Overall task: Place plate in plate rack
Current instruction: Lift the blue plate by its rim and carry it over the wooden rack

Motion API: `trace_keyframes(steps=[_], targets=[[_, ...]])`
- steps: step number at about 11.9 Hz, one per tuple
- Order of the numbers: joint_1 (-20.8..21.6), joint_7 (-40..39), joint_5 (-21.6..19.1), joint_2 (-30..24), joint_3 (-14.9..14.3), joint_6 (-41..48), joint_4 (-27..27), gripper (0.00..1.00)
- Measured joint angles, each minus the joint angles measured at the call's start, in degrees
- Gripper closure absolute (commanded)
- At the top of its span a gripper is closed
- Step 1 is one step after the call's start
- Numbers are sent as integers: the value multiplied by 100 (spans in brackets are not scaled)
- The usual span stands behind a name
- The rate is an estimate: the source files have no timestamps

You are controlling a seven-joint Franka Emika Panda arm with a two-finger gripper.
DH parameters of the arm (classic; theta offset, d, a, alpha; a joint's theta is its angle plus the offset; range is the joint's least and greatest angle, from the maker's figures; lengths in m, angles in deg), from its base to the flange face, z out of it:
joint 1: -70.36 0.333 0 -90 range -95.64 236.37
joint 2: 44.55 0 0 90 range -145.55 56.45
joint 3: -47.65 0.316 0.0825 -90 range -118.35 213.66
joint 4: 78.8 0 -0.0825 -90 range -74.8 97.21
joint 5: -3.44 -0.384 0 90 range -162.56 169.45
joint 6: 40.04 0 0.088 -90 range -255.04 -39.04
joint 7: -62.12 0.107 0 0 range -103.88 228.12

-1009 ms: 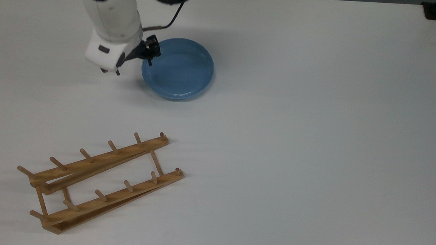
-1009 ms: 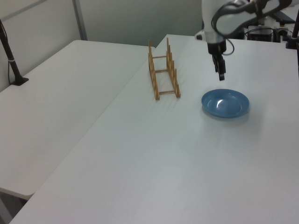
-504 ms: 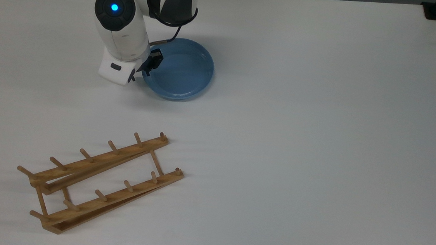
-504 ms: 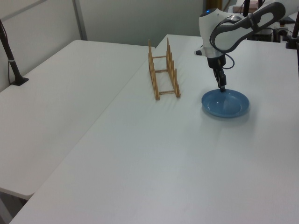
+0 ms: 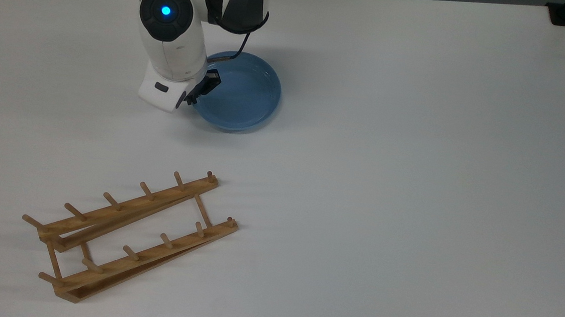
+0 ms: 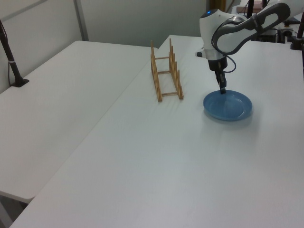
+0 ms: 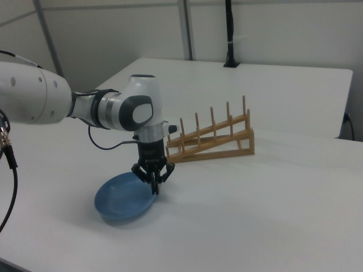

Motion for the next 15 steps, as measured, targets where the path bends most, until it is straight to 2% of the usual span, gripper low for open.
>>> trace_keyframes(steps=[2,6,9,11,12,15], targets=[[50,345,0,-50,12,8,-210,100],[103,1208,-47,-313,-8,299,-1555,100],[35,2281,-47,-413,-53,301,-2307,100],[25,3081,-9,-409,-98,-221,-2546,100],[24,3433,159,-404,-130,-573,-2558,100],[23,4649,1233,-292,-143,-1518,-2537,100]])
